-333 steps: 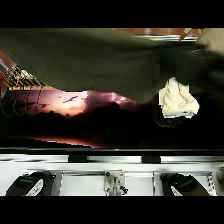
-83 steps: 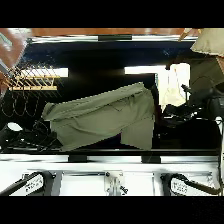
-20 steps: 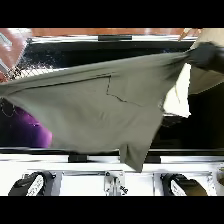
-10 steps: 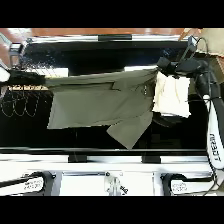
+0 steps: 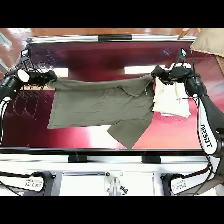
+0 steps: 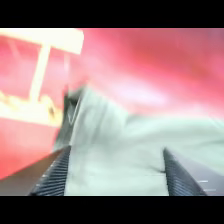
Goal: Fold the shirts.
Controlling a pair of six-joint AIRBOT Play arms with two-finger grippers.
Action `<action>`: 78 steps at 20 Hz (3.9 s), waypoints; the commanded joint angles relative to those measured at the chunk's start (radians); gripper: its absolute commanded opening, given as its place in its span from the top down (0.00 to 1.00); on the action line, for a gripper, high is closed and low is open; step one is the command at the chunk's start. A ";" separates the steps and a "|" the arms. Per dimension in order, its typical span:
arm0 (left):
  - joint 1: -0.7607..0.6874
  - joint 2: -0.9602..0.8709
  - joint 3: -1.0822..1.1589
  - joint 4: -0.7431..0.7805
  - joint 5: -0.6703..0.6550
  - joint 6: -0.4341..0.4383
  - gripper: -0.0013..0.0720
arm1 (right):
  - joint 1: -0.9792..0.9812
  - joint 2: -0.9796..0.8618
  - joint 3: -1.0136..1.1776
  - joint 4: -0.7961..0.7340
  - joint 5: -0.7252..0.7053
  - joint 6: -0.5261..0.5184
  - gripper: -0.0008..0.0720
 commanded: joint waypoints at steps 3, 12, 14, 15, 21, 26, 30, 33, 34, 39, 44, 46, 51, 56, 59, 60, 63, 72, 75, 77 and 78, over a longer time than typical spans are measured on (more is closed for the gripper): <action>0.068 0.032 0.055 0.011 -0.551 0.128 0.01 | -0.061 0.138 0.000 -0.180 -0.381 -0.040 0.14; 0.373 0.180 -0.459 -0.257 -0.664 0.370 0.00 | -0.244 0.286 -0.332 0.018 -0.814 -0.158 0.14; 0.396 0.180 -0.495 -0.259 -0.594 0.381 0.00 | -0.244 0.309 -0.387 0.019 -0.782 -0.156 0.14; 0.394 0.176 -0.496 -0.259 -0.560 0.381 0.00 | -0.244 0.309 -0.396 0.019 -0.780 -0.156 0.14; 0.340 0.106 -0.494 -0.258 -0.441 0.390 0.00 | -0.244 0.309 -0.398 0.019 -0.759 -0.140 0.14; 0.285 0.086 -0.493 -0.260 -0.412 0.391 0.33 | -0.241 0.309 -0.399 0.005 -0.758 -0.133 0.14; 0.287 0.090 -0.493 -0.266 -0.457 0.397 0.94 | -0.187 0.309 -0.505 -0.011 -0.682 -0.135 0.12; 0.287 0.114 -0.493 -0.266 -0.476 0.400 0.94 | -0.113 0.307 -0.602 0.003 -0.491 -0.105 0.12; 0.287 0.127 -0.492 -0.266 -0.475 0.401 0.94 | -0.084 0.303 -0.613 0.016 -0.443 -0.099 0.13; 0.287 0.170 -0.492 -0.266 -0.476 0.405 0.93 | 0.003 0.226 -0.614 0.021 -0.324 -0.068 0.13; 0.286 0.176 -0.460 -0.275 -0.510 0.449 0.94 | 0.007 0.214 -0.613 0.098 -0.306 -0.084 0.38; 0.286 0.177 -0.420 -0.303 -0.518 0.449 0.94 | 0.007 0.215 -0.612 0.143 -0.340 -0.126 0.78; 0.271 0.361 -0.219 -0.319 -0.531 0.475 0.94 | 0.006 0.414 -0.493 0.190 -0.461 -0.296 0.91; 0.264 0.784 0.032 -0.356 -0.294 0.399 0.94 | 0.006 0.839 -0.150 0.187 -0.216 -0.339 0.91; 0.288 1.036 0.104 -0.344 -0.094 0.369 0.94 | 0.006 1.025 0.023 0.137 -0.111 -0.286 0.91; 0.299 1.106 0.108 -0.327 -0.069 0.333 0.94 | 0.006 1.074 0.058 0.106 -0.127 -0.238 0.91; 0.322 1.260 0.108 -0.158 -0.124 0.195 0.94 | 0.006 1.188 0.087 0.016 -0.214 -0.141 0.91; 0.322 1.236 0.042 0.005 -0.379 0.254 0.94 | 0.006 1.154 0.087 -0.079 -0.516 0.027 0.91; 0.322 1.149 -0.061 -0.003 -0.517 0.260 0.94 | 0.006 0.999 0.057 -0.076 -0.716 0.090 0.91; 0.322 1.072 -0.158 -0.018 -0.584 0.321 0.94 | 0.006 0.896 -0.027 -0.071 -0.741 0.100 0.91; 0.322 1.023 -0.211 -0.032 -0.595 0.344 0.94 | 0.006 0.841 -0.082 -0.070 -0.707 0.100 0.91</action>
